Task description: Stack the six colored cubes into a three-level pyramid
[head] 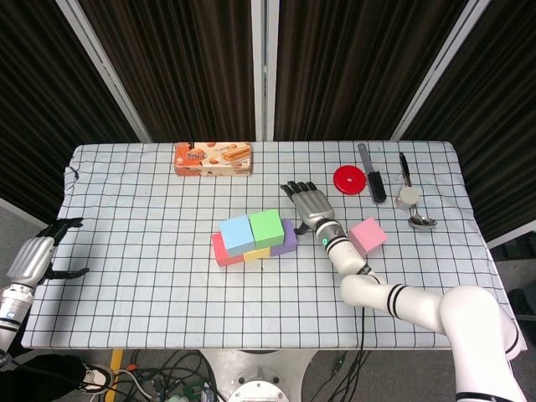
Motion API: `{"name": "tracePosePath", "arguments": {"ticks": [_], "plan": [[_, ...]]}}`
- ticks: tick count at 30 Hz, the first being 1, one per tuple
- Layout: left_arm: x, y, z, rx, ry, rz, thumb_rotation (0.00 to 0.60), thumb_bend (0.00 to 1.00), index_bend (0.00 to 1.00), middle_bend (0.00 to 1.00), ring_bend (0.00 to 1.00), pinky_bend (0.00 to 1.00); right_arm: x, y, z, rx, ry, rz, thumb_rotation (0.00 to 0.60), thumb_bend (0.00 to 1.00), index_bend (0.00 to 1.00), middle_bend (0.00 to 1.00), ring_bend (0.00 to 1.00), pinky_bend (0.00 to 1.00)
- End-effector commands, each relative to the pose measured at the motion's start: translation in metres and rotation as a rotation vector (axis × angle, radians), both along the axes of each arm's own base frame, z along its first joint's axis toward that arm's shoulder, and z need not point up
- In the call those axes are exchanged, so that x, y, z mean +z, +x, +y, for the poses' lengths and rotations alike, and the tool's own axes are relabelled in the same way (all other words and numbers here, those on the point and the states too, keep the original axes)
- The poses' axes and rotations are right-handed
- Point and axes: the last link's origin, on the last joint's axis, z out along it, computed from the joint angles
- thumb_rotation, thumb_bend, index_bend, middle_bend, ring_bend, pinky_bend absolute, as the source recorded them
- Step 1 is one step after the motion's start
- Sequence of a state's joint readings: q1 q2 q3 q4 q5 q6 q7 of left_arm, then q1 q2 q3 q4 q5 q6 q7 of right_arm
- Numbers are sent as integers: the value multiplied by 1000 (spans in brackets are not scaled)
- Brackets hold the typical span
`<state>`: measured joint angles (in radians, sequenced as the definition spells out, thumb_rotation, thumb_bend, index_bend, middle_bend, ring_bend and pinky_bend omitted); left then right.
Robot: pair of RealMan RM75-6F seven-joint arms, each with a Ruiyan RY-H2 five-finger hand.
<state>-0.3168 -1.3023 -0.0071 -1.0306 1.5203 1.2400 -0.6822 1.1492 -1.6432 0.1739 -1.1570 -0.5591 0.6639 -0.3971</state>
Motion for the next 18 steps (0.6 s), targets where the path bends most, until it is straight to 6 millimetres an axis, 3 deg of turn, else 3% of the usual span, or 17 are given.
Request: {"name": "tracePosePath", "arguments": {"ticks": [1, 18], "plan": [[0, 0, 0, -1, -1, 0, 600, 21, 132, 182, 94, 203, 2, -1, -1, -2, -5, 6, 600, 122, 0, 0, 0, 0], [2, -2, 0, 0, -3, -6, 600, 22, 132, 182, 94, 203, -9, 8, -13, 7, -26, 40, 600, 151, 0, 0, 0, 0]]}}
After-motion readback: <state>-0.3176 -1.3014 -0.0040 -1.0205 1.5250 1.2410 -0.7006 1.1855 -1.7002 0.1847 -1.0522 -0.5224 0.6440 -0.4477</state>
